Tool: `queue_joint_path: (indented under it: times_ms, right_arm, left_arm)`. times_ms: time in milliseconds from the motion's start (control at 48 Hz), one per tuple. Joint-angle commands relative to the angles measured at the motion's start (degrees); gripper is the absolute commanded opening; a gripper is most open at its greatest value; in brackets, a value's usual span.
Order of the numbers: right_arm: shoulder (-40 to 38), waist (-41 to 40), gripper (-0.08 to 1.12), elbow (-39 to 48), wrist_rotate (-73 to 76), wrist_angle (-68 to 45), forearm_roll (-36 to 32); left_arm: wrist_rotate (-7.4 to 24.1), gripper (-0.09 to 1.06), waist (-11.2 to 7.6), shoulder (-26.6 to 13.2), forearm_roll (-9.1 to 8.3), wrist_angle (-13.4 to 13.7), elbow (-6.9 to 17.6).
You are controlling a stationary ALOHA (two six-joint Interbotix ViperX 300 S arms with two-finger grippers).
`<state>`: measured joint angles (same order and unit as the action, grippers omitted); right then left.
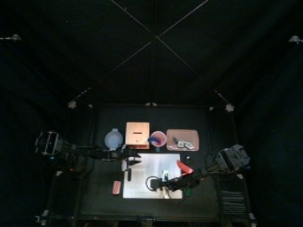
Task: Place sushi on board then cut the sushi with the knife then place the pieces on the plate
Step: Place the 4 sushi pieces on the plate
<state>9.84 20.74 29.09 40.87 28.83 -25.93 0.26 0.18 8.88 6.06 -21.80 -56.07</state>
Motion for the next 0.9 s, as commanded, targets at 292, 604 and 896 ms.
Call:
queue_joint_path:
  times_ms: [292, 604, 896]
  right_arm:
    - [-21.97, -14.41, 0.62, 8.61, 0.44, 15.38, -4.83]
    - [-28.65, -36.83, 0.62, 14.77, 0.26, 16.44, -6.42]
    - [-24.17, -47.64, 0.64, 20.30, -0.09, 5.19, -5.71]
  left_arm:
    - [0.09, 0.73, 0.53, 0.70, -0.18, -0.26, 1.05]
    - [0.09, 0.72, 0.79, 0.70, -0.09, -0.26, 0.97]
    - [-0.18, 0.73, 0.79, 0.79, -0.09, -0.18, 0.79]
